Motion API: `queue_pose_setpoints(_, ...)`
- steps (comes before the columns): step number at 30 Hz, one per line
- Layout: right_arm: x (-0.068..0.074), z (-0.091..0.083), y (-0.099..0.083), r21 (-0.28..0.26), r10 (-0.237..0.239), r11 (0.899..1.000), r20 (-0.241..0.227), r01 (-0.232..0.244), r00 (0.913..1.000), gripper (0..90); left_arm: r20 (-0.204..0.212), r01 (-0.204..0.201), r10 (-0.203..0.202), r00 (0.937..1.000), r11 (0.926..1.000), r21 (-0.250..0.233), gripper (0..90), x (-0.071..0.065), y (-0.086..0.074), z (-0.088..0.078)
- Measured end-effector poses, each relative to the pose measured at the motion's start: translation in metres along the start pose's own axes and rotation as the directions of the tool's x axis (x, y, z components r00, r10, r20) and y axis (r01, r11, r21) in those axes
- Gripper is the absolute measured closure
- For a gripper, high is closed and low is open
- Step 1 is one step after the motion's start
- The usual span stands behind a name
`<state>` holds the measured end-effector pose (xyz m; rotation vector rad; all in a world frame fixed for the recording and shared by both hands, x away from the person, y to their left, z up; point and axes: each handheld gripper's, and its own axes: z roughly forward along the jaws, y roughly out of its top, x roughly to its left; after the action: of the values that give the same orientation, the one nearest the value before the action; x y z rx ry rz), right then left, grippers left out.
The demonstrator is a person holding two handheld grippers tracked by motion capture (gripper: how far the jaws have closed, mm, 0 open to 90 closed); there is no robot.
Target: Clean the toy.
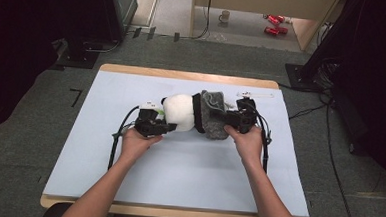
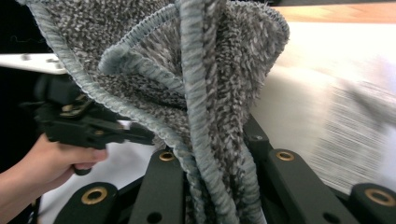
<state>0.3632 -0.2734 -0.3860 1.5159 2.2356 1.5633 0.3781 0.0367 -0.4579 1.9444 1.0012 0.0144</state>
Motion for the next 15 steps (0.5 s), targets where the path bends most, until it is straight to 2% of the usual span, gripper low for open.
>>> queue_pose_setpoints(3,0.016,0.006,0.0,0.015,-0.033,0.999,-0.029,0.034,0.999,75.9,0.021,0.04,-0.04,0.999,0.9991,0.014,67.0,-0.004,-0.001,-0.01)
queue_pose_setpoints(7,0.039,0.019,-0.004,0.053,-0.076,0.995,-0.07,0.08,0.9946,75.9,0.046,0.12,-0.121,0.9916,0.9925,0.019,66.2,-0.011,-0.006,-0.025)
queue_pose_setpoints(11,0.059,0.035,-0.01,0.084,-0.112,0.989,-0.11,0.121,0.9876,76.0,0.036,0.111,-0.111,0.9932,0.9937,0.02,65.0,-0.019,-0.008,-0.026)
queue_pose_setpoints(15,0.064,0.05,-0.018,0.1,-0.081,0.99,-0.157,0.098,0.9842,76.4,0.044,0.097,-0.098,0.9943,0.9951,0.019,64.8,-0.027,-0.009,-0.025)
